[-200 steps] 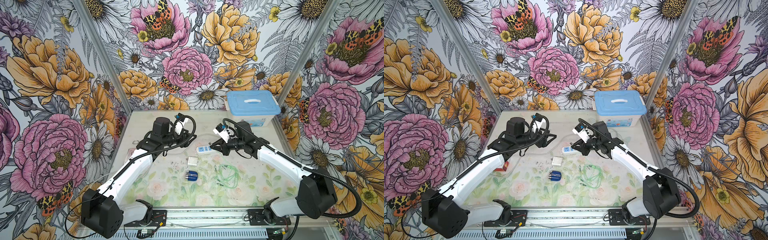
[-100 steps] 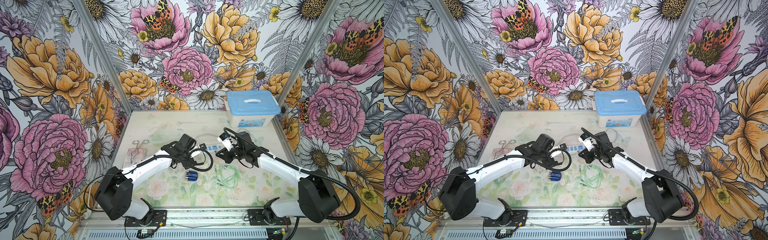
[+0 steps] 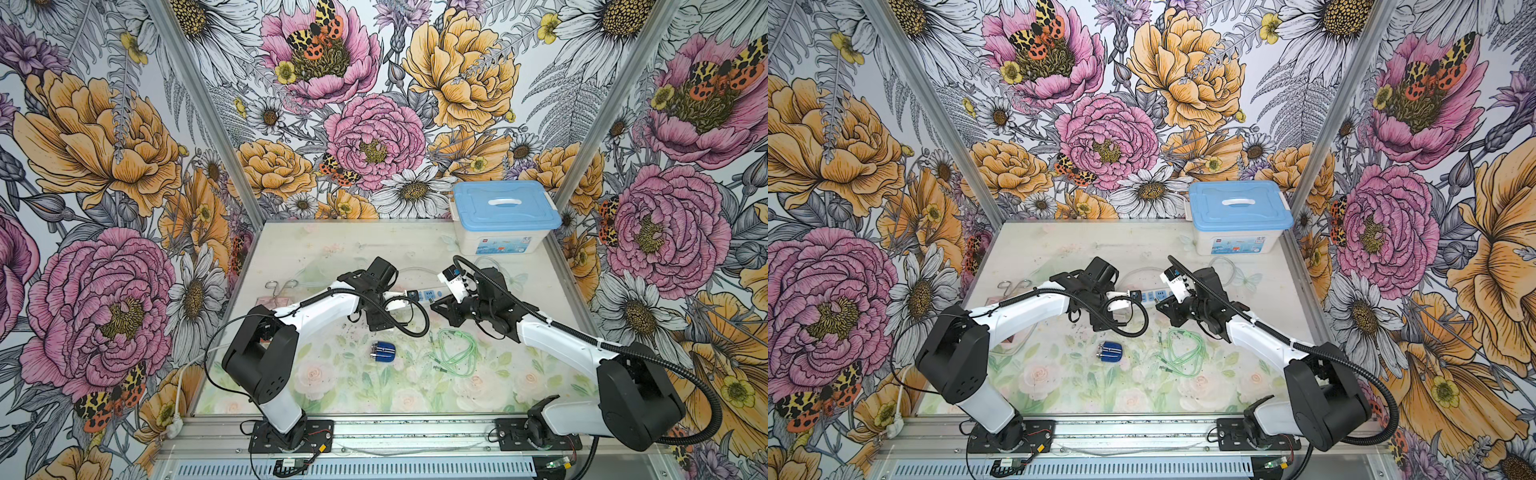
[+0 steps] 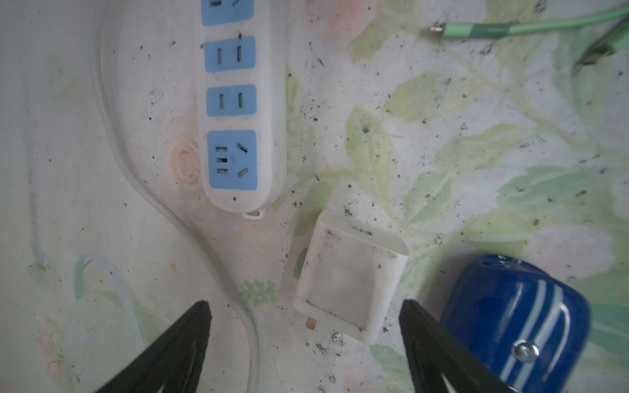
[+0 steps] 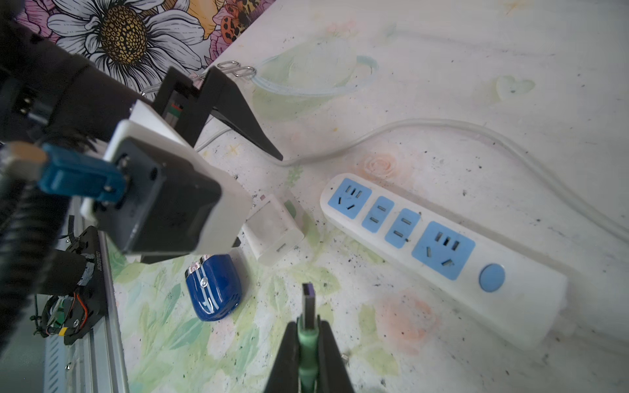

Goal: Charge the electric shaver
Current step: Pick up the plug from the center of the board.

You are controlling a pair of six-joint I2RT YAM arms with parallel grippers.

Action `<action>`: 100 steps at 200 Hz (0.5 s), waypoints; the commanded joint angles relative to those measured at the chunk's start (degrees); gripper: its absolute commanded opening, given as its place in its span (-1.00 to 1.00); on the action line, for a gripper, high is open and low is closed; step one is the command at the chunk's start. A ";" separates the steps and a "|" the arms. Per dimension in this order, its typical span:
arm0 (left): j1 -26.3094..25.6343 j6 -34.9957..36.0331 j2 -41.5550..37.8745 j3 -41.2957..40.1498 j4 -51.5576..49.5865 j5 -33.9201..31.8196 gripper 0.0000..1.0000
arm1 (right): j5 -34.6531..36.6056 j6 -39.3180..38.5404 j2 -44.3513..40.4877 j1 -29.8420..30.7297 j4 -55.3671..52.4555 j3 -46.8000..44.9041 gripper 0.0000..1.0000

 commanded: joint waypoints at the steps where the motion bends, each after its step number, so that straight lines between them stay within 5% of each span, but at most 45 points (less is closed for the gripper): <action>1: -0.24 1.82 0.56 1.83 -3.32 2.47 0.78 | -1.66 0.83 0.46 -0.57 3.62 -0.17 -1.00; 100: -0.62 4.74 6.63 3.49 -5.12 0.40 0.74 | -4.54 2.65 2.05 -2.56 8.11 -2.02 -1.00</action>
